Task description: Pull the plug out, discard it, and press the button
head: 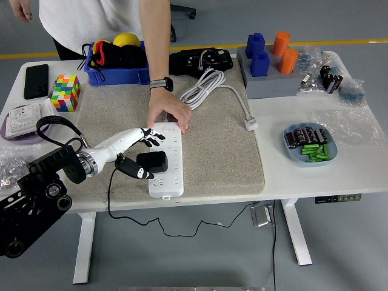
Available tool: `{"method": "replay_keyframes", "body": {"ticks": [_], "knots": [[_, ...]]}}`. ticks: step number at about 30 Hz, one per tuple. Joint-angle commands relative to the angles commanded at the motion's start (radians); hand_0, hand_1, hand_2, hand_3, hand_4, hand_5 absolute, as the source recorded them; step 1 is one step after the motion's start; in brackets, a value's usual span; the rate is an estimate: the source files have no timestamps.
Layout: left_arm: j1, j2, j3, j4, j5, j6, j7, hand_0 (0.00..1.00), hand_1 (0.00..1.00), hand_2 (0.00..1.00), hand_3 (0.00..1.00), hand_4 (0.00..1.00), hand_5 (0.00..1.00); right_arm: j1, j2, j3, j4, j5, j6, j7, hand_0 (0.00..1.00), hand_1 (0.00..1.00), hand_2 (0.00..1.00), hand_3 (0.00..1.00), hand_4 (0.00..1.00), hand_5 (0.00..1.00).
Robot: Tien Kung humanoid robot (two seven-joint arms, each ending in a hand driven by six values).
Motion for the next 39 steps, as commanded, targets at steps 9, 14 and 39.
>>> {"method": "replay_keyframes", "body": {"ticks": [9,14,39], "knots": [[-0.022,-0.012,0.027,0.029,-0.01,0.015,0.01,0.572,0.548,0.553,0.621,0.989,0.002,-0.001,0.0,0.0,0.0,0.0,0.0,0.0,0.785,0.745,0.742,0.744,0.793,0.779],[-0.034,-0.017,0.039,0.039,-0.009,0.014,0.019,0.572,0.548,0.553,0.621,0.989,0.002,0.0,0.0,0.0,-0.001,0.0,0.001,0.0,0.785,0.745,0.742,0.744,0.793,0.779],[-0.039,-0.015,0.024,0.018,-0.009,0.051,0.019,0.392,0.385,0.419,0.542,0.72,0.002,-0.001,0.0,0.002,-0.001,-0.002,0.001,0.0,0.785,0.745,0.742,0.744,0.795,0.78]]}}
